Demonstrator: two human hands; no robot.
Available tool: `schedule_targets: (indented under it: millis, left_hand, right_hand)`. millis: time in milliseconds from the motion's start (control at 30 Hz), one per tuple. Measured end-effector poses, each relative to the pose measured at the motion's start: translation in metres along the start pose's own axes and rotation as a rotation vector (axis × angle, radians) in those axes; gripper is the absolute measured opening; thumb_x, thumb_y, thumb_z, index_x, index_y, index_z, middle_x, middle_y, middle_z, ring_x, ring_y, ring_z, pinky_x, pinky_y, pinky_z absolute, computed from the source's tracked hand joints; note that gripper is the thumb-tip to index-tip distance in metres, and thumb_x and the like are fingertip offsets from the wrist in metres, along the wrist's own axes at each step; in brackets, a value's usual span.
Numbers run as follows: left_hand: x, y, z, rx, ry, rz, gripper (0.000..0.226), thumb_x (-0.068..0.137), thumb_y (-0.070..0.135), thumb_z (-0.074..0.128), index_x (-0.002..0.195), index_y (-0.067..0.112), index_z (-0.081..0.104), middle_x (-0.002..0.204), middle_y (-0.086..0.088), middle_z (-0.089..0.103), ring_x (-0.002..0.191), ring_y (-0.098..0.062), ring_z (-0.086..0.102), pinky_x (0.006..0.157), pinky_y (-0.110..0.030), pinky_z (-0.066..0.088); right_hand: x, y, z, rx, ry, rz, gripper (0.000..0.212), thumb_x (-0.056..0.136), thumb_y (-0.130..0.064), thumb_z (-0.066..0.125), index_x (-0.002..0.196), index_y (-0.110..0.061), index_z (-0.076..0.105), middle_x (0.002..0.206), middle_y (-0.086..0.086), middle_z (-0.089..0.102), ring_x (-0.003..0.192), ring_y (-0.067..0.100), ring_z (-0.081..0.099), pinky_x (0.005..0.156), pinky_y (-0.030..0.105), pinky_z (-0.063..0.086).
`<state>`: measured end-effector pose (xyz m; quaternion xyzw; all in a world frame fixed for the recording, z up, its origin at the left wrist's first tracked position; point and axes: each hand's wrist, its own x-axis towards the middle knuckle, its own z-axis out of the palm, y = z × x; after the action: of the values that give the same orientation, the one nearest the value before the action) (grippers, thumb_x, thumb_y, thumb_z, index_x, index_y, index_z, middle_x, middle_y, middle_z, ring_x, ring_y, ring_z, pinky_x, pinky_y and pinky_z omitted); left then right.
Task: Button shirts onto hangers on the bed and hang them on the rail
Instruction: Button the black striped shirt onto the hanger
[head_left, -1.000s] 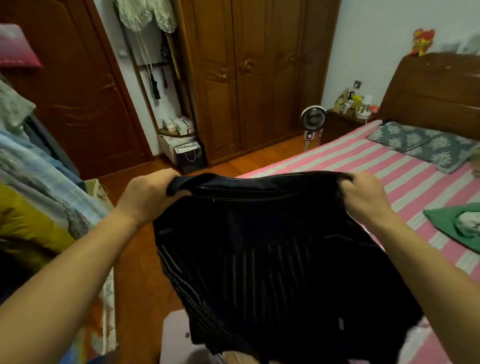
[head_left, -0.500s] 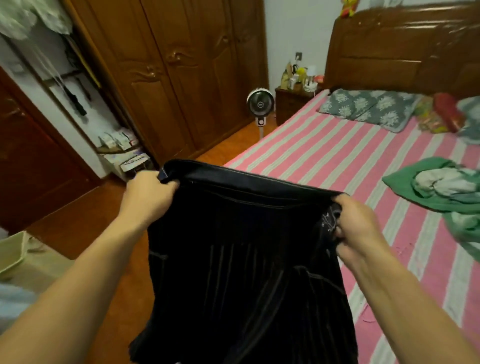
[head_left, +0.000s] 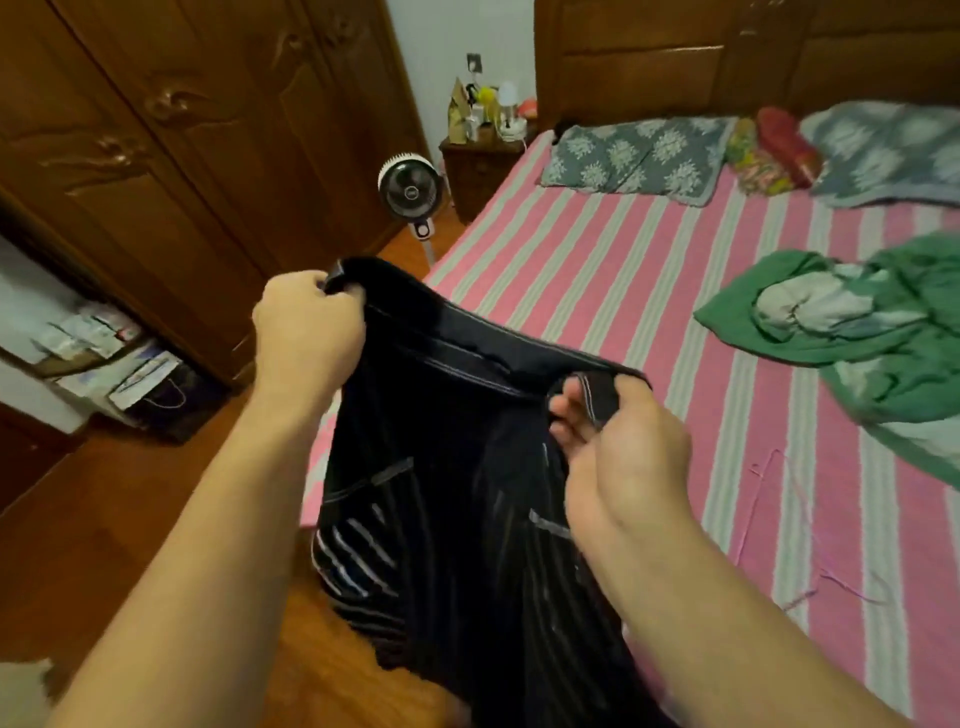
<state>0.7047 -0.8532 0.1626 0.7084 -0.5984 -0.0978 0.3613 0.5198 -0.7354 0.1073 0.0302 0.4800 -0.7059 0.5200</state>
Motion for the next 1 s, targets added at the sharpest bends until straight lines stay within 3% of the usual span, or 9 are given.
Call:
schedule_targets:
  millis: [67, 133, 200, 267, 367, 467, 633, 800, 1000]
  left_hand:
    - [0.013, 0.023, 0.079, -0.276, -0.062, 0.107, 0.034, 0.095, 0.027, 0.061, 0.068, 0.016, 0.043, 0.064, 0.002, 0.044, 0.061, -0.02, 0.039, 0.057, -0.038, 0.029]
    - [0.008, 0.013, 0.171, -0.336, -0.483, 0.16, 0.016, 0.094, 0.034, 0.066, 0.1, 0.021, 0.059, 0.093, 0.004, 0.064, 0.085, -0.013, 0.058, 0.075, -0.028, 0.045]
    - [-0.011, -0.032, 0.246, -0.071, -1.051, 0.129, 0.057, 0.089, 0.044, 0.069, 0.138, 0.019, 0.053, 0.132, -0.003, 0.063, 0.12, -0.018, 0.059, 0.103, -0.028, 0.045]
    - [-0.042, -0.091, 0.281, 0.363, -1.386, 0.279, 0.066, 0.09, 0.047, 0.064, 0.147, 0.016, 0.048, 0.148, -0.011, 0.053, 0.134, -0.027, 0.051, 0.112, -0.036, 0.041]
    - [-0.088, -0.166, 0.285, 0.479, -1.586, 0.21, 0.055, 0.103, 0.033, 0.053, 0.153, 0.014, 0.041, 0.154, -0.012, 0.045, 0.131, -0.026, 0.052, 0.106, -0.031, 0.044]
    - [-0.112, -0.219, 0.283, 0.525, -1.781, -0.034, 0.043, 0.106, 0.021, 0.049, 0.148, 0.012, 0.046, 0.132, -0.009, 0.062, 0.101, -0.02, 0.064, 0.082, -0.028, 0.051]
    - [-0.111, -0.25, 0.303, 0.561, -1.688, -0.063, 0.029, 0.106, 0.021, 0.048, 0.131, 0.011, 0.055, 0.095, -0.002, 0.064, 0.073, -0.014, 0.061, 0.051, -0.02, 0.043]
    - [-0.117, -0.253, 0.332, 0.554, -1.587, -0.125, 0.026, 0.105, 0.023, 0.05, 0.129, 0.014, 0.054, 0.092, -0.01, 0.072, 0.066, -0.021, 0.064, 0.058, -0.031, 0.048]
    - [-0.16, -0.27, 0.365, 0.532, -1.441, -0.182, 0.041, 0.103, 0.022, 0.052, 0.144, 0.015, 0.045, 0.105, -0.004, 0.064, 0.066, -0.013, 0.061, 0.051, -0.023, 0.045]
  right_hand:
    - [0.065, -0.001, 0.035, -0.016, 0.047, -0.12, 0.021, 0.103, -0.015, 0.045, 0.091, -0.012, 0.063, 0.077, 0.007, 0.064, 0.06, 0.013, 0.056, 0.05, 0.02, 0.043]
    - [0.139, 0.006, 0.04, -0.176, 0.012, -0.149, 0.014, 0.104, -0.023, 0.049, 0.107, -0.021, 0.062, 0.099, 0.002, 0.064, 0.084, 0.012, 0.057, 0.073, 0.025, 0.047]
    - [0.193, 0.022, 0.0, -0.475, -0.038, -0.006, 0.028, 0.104, -0.033, 0.05, 0.131, -0.029, 0.057, 0.119, -0.006, 0.061, 0.103, 0.009, 0.051, 0.095, 0.033, 0.038]
    - [0.211, 0.046, -0.074, -0.894, 0.018, 0.214, 0.033, 0.103, -0.032, 0.051, 0.134, -0.021, 0.058, 0.123, -0.002, 0.063, 0.1, 0.012, 0.052, 0.083, 0.029, 0.039]
    - [0.185, 0.087, -0.198, -1.307, 0.183, 0.493, 0.026, 0.098, -0.021, 0.052, 0.111, -0.004, 0.066, 0.109, 0.019, 0.068, 0.08, 0.019, 0.053, 0.062, 0.028, 0.035]
    - [0.132, 0.122, -0.294, -1.341, 0.382, 0.761, 0.017, 0.095, -0.016, 0.058, 0.078, -0.018, 0.055, 0.081, 0.003, 0.058, 0.066, 0.015, 0.053, 0.065, 0.027, 0.049]
    - [0.117, 0.146, -0.33, -1.298, 0.536, 0.804, 0.026, 0.096, -0.014, 0.055, 0.072, -0.022, 0.049, 0.081, 0.001, 0.054, 0.084, 0.023, 0.056, 0.089, 0.034, 0.054]
    - [0.18, 0.143, -0.344, -1.265, 0.517, 0.677, 0.027, 0.099, -0.013, 0.049, 0.073, -0.021, 0.048, 0.085, 0.002, 0.053, 0.092, 0.023, 0.051, 0.086, 0.033, 0.048]
    - [0.279, 0.161, -0.407, -1.114, 0.707, 0.543, 0.036, 0.092, -0.016, 0.06, 0.122, 0.001, 0.051, 0.109, 0.016, 0.059, 0.099, 0.034, 0.061, 0.084, 0.038, 0.052]
